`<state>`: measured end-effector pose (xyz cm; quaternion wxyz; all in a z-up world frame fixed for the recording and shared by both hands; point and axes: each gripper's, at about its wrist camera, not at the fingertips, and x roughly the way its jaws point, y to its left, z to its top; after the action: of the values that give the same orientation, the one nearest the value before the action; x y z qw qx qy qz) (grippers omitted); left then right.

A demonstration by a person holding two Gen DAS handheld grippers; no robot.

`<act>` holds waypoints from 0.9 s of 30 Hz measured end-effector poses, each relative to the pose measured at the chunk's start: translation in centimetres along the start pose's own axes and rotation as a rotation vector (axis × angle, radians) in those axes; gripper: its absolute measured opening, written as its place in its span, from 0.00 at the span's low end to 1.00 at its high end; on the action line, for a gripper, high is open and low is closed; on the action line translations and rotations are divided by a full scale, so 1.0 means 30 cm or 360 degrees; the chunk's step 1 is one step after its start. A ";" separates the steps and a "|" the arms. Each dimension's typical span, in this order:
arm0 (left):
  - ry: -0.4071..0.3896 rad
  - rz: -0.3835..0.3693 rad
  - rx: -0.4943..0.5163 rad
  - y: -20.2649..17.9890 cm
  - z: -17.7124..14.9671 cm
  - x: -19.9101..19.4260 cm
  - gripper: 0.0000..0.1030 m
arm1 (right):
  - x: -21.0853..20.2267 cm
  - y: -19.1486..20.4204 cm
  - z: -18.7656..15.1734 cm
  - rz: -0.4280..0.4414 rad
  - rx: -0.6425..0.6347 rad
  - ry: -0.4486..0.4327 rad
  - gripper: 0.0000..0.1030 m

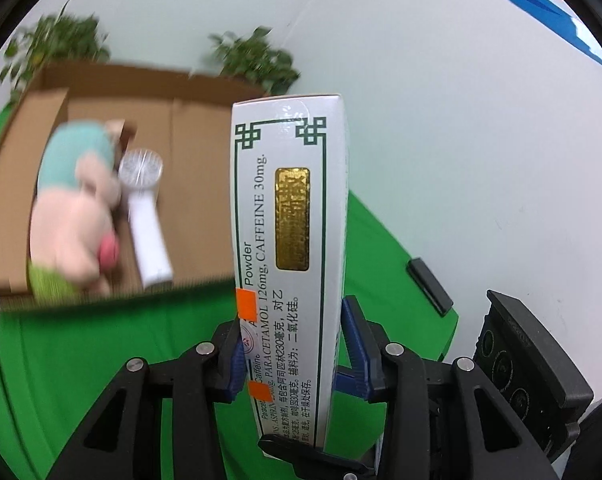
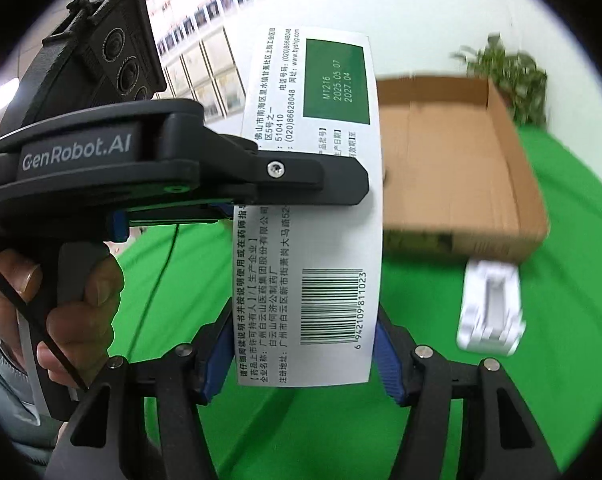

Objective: Organize objects
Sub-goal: 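Lift the product box upright and carry it over the tray box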

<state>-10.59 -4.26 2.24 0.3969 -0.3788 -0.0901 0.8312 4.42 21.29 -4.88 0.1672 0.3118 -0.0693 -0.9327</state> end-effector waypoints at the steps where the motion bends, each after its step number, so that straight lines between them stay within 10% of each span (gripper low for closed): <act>1: -0.0017 0.0008 0.0030 -0.019 0.035 0.003 0.37 | 0.003 -0.001 0.022 0.0002 0.0002 -0.0018 0.59; 12: -0.0062 -0.0050 0.0239 -0.170 0.336 0.057 0.36 | 0.099 -0.081 0.332 -0.0031 0.0054 -0.0176 0.58; 27: -0.0129 -0.0001 0.0265 -0.175 0.494 0.078 0.36 | 0.134 -0.139 0.436 -0.0015 0.0065 -0.0195 0.58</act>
<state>-18.79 3.18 13.63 0.4234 -0.3106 -0.0367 0.8503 -7.64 24.09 2.32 0.1517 0.2580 -0.0970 -0.9492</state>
